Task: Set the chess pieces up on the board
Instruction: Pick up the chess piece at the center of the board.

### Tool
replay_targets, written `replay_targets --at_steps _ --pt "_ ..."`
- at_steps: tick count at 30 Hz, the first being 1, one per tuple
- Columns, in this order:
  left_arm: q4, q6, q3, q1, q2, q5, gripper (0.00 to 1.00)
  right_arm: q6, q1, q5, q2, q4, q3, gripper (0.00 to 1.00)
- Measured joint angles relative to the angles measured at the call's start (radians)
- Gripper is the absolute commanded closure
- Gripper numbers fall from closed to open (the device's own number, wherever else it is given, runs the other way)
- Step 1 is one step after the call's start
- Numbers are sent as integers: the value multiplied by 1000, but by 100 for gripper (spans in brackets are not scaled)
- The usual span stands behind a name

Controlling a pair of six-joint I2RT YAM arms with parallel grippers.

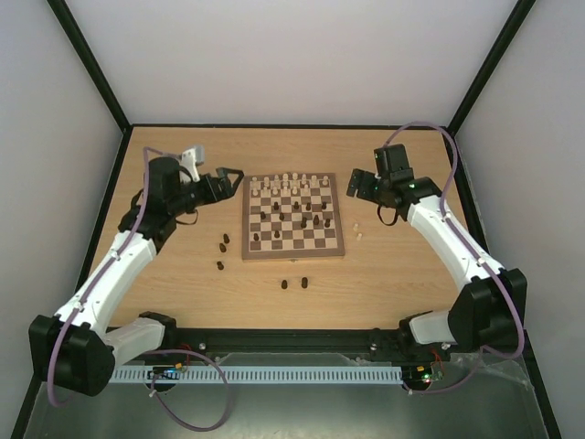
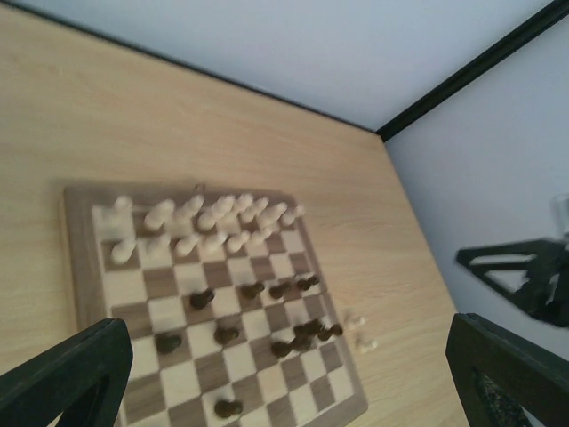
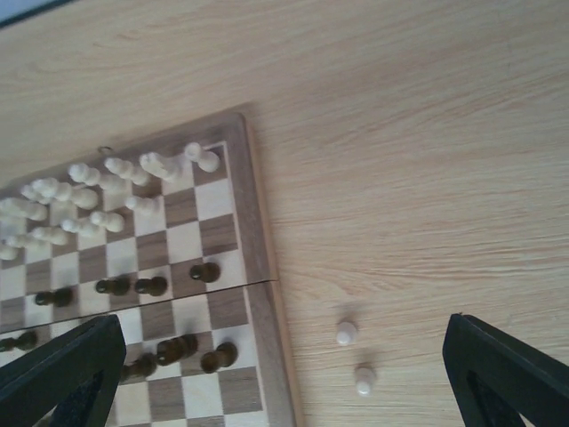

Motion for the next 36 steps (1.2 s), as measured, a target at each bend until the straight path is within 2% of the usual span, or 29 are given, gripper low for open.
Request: replay_targets --at_steps 3,7,11,14,20,28,36 --pt "-21 13 89 -16 25 -12 0 -6 0 11 11 7 -37 1" --pt "-48 17 67 -38 -39 -68 0 -12 0 22 13 12 -95 1" --pt "-73 18 61 -45 -109 -49 0 -16 0 29 11 22 -129 2" --pt "-98 23 83 -45 -89 -47 1 -20 0 24 11 37 -129 13" --pt "-161 30 58 -45 -68 -142 0 -27 0 -4 36 48 -128 24" --pt "-191 29 -3 -45 -61 -235 1 -43 1 -30 140 60 -126 52" --pt "-159 0 -19 -85 -11 -290 1 -50 42 4 250 60 -125 64"
